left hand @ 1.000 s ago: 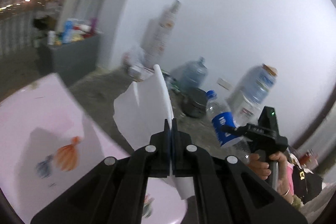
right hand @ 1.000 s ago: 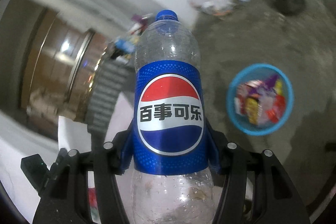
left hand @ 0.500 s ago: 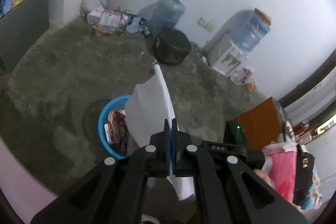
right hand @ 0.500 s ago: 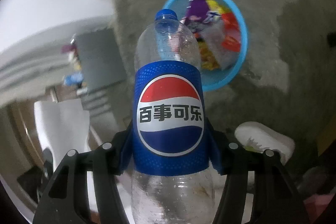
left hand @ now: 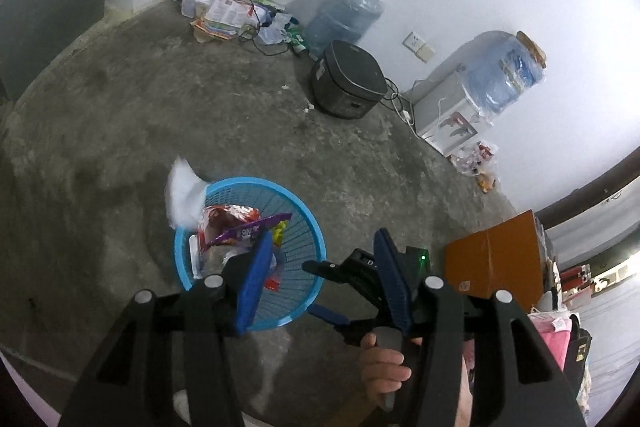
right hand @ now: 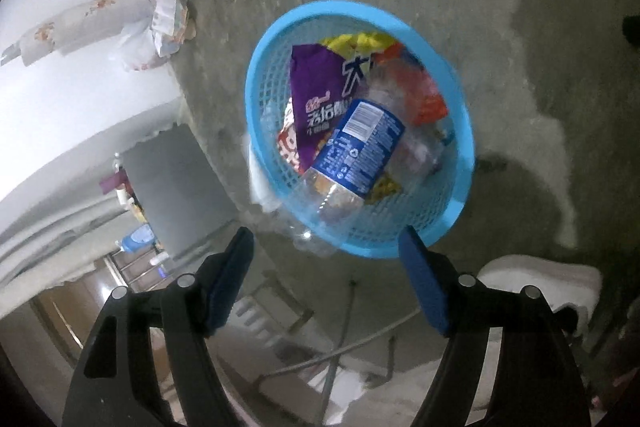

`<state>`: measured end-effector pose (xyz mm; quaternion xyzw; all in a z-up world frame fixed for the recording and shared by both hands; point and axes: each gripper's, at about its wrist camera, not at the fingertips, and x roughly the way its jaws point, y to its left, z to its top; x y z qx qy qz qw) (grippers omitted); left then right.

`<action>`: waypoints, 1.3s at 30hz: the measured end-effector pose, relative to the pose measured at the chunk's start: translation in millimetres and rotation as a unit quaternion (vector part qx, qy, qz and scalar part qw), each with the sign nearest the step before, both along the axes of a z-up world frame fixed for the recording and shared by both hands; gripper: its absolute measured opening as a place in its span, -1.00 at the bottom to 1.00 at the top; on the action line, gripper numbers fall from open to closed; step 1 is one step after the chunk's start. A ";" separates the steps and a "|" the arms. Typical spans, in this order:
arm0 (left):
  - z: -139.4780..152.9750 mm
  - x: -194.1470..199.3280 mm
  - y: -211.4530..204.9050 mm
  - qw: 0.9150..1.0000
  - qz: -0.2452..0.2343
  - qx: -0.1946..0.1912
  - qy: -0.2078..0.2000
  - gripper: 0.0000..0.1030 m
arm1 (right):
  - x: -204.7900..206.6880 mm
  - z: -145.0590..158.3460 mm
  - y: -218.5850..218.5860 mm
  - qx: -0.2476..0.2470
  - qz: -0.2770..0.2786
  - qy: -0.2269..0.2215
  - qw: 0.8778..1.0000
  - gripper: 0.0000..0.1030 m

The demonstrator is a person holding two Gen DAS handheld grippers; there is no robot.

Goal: Collect trash
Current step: 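Bring both open tools back toward the table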

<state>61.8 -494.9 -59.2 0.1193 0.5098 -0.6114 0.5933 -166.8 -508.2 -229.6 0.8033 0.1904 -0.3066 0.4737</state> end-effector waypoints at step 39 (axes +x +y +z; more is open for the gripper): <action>110.5 169.0 384.9 0.919 0.344 -0.104 -0.164 0.26 | 371.9 -90.3 18.0 -0.272 0.571 0.321 0.705 0.07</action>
